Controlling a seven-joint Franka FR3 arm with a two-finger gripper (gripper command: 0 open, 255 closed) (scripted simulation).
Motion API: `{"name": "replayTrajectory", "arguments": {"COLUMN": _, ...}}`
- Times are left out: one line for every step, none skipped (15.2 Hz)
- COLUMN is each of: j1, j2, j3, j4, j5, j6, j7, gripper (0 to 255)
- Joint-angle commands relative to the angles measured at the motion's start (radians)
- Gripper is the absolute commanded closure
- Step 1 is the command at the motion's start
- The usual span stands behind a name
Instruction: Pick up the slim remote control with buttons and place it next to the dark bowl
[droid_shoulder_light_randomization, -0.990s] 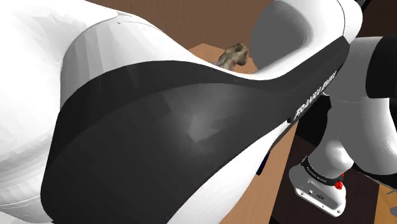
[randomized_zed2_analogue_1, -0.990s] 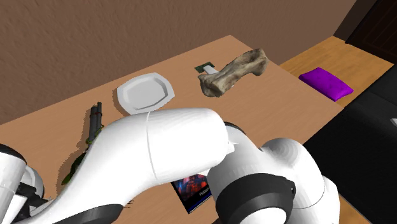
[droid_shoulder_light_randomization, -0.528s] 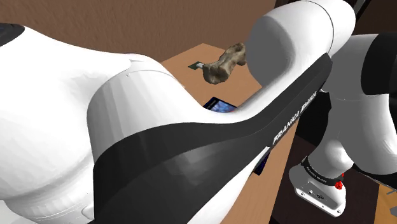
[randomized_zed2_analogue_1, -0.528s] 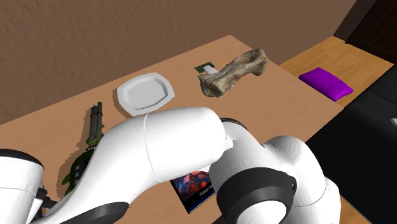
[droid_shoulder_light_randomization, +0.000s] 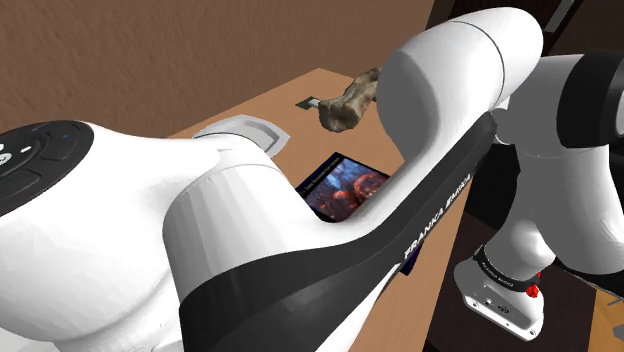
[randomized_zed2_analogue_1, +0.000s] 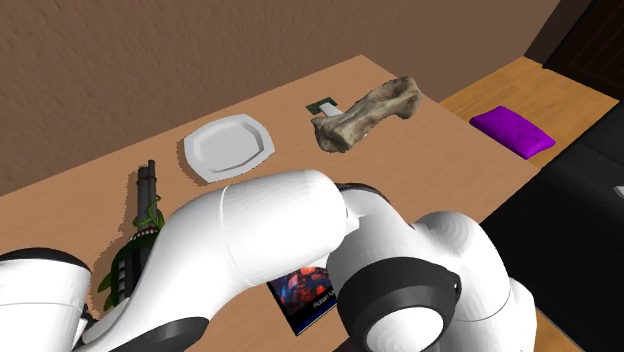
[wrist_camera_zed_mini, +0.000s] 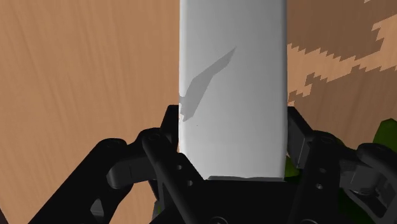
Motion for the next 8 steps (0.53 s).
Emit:
{"name": "replayTrajectory", "arguments": {"j1": -0.002, "j2": 0.010, "j3": -0.006, "j4": -0.022, "j5": -0.007, "j6": 0.023, "j7": 0.006, "gripper": 255}}
{"name": "replayTrajectory", "arguments": {"j1": -0.004, "j2": 0.013, "j3": -0.008, "j4": -0.032, "j5": -0.009, "j6": 0.035, "j7": 0.008, "gripper": 255}}
{"name": "replayTrajectory", "arguments": {"j1": -0.005, "j2": 0.016, "j3": -0.010, "j4": -0.041, "j5": -0.012, "j6": 0.046, "j7": 0.010, "gripper": 255}}
{"name": "replayTrajectory", "arguments": {"j1": -0.005, "j2": 0.016, "j3": -0.009, "j4": -0.041, "j5": -0.012, "j6": 0.046, "j7": 0.010, "gripper": 255}}
{"name": "replayTrajectory", "arguments": {"j1": -0.005, "j2": 0.017, "j3": -0.009, "j4": -0.041, "j5": -0.012, "j6": 0.046, "j7": 0.010, "gripper": 255}}
{"name": "replayTrajectory", "arguments": {"j1": -0.005, "j2": 0.016, "j3": -0.009, "j4": -0.041, "j5": -0.012, "j6": 0.046, "j7": 0.011, "gripper": 255}}
{"name": "replayTrajectory", "arguments": {"j1": -0.005, "j2": 0.017, "j3": -0.009, "j4": -0.041, "j5": -0.013, "j6": 0.046, "j7": 0.011, "gripper": 255}}
{"name": "replayTrajectory", "arguments": {"j1": -0.005, "j2": 0.017, "j3": -0.009, "j4": -0.041, "j5": -0.013, "j6": 0.046, "j7": 0.011, "gripper": 255}}
